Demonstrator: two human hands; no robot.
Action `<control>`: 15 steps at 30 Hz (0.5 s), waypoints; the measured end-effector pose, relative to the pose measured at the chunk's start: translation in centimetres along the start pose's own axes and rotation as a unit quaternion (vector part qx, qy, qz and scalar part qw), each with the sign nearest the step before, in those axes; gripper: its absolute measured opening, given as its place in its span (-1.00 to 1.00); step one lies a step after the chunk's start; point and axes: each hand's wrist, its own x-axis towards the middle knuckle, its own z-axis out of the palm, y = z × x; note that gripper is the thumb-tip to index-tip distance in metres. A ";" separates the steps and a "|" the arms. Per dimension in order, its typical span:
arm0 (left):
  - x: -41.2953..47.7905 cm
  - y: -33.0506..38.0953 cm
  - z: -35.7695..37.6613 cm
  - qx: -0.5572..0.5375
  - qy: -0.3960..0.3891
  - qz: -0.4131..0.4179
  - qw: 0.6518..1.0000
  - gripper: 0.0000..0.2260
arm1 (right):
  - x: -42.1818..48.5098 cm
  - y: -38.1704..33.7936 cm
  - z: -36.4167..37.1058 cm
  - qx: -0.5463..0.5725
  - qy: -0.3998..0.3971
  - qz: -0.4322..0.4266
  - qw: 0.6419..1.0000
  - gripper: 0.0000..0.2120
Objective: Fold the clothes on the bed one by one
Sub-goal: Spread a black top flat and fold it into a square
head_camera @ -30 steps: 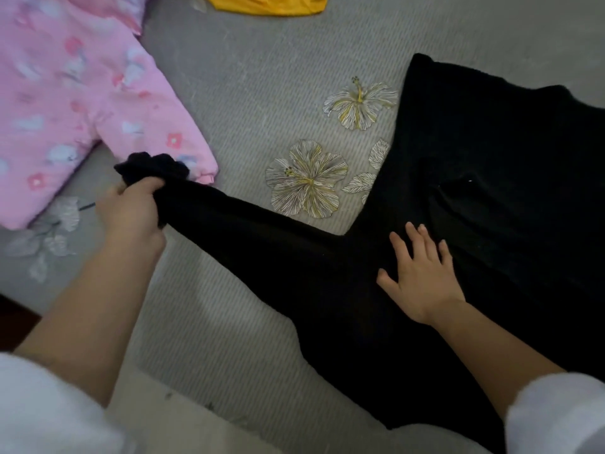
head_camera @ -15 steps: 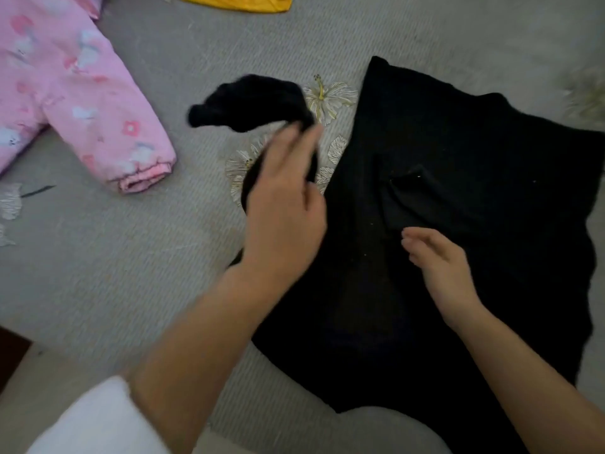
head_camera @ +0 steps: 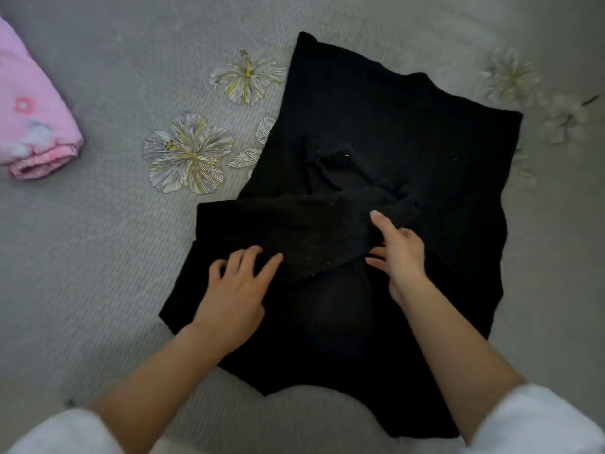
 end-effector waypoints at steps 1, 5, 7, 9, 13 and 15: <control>-0.1 -0.3 -0.1 0.003 0.004 -0.006 1.000 -0.28 | 0.3 -0.4 0.4 -0.018 0.020 -0.005 1.000 -0.34; -0.3 -0.2 0.0 -0.007 0.058 -0.027 0.998 -0.17 | 1.0 -2.9 1.3 0.117 0.034 -0.028 0.992 -0.86; -0.5 0.1 0.2 -0.006 0.079 -0.038 0.996 -0.08 | 1.1 -4.9 0.1 0.194 0.022 -0.077 0.978 -0.79; -0.7 0.3 0.6 -0.004 0.092 -0.038 0.995 -0.06 | 1.4 -6.6 -2.0 0.231 0.008 -0.154 0.961 -0.79; -1.0 1.2 1.4 0.012 0.066 0.015 0.998 -0.31 | 3.6 -5.4 -6.9 0.201 0.030 -0.097 0.974 -0.75; -1.4 1.5 2.3 0.040 0.015 0.042 0.998 -0.39 | 4.7 -3.6 -8.2 0.095 0.050 -0.010 0.994 -0.74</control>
